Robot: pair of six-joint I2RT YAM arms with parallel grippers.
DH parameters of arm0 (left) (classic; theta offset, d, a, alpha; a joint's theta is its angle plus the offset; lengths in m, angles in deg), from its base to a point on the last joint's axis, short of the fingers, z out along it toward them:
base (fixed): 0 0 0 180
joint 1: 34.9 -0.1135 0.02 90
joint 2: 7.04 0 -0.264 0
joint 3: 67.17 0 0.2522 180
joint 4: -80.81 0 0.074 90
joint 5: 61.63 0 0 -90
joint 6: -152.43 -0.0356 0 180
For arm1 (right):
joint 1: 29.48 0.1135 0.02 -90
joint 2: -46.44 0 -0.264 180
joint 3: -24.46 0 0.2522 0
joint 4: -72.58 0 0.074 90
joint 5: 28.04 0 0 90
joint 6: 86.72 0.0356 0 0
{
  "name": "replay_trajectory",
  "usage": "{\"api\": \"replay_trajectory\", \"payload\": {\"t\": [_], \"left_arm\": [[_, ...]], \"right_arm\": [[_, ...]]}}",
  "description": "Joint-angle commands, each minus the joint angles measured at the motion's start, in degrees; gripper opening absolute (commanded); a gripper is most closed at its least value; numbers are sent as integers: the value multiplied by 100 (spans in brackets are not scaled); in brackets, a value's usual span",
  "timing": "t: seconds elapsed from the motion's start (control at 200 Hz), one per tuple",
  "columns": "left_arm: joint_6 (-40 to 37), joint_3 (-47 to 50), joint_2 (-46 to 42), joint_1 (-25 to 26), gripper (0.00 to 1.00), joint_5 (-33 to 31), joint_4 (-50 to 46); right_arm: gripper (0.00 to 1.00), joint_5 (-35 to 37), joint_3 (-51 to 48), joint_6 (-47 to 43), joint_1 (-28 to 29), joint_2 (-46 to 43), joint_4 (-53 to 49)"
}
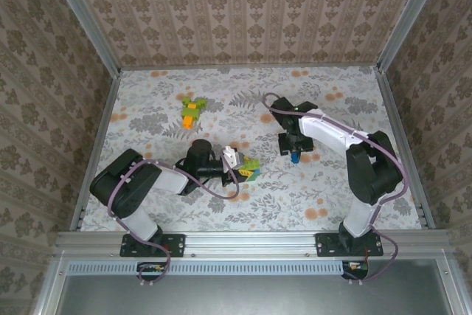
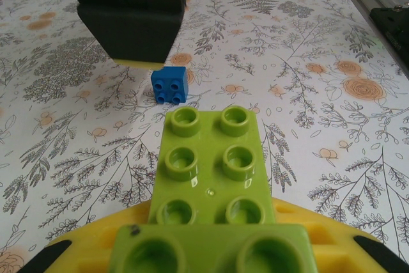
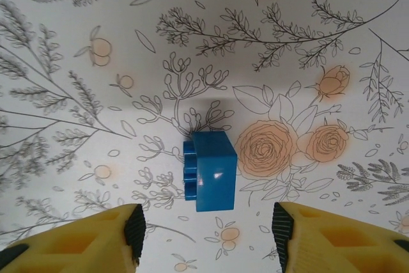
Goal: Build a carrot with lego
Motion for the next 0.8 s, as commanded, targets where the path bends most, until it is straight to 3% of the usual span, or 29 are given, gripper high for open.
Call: {"api": "replay_trajectory", "payload": {"t": [0.0, 0.795], "left_arm": [[-201, 82, 241, 8, 28, -239, -716], [-200, 65, 257, 7, 28, -248, -737]], "right_arm": [[60, 460, 72, 184, 144, 227, -302], [50, 863, 192, 146, 288, 773, -369]]}}
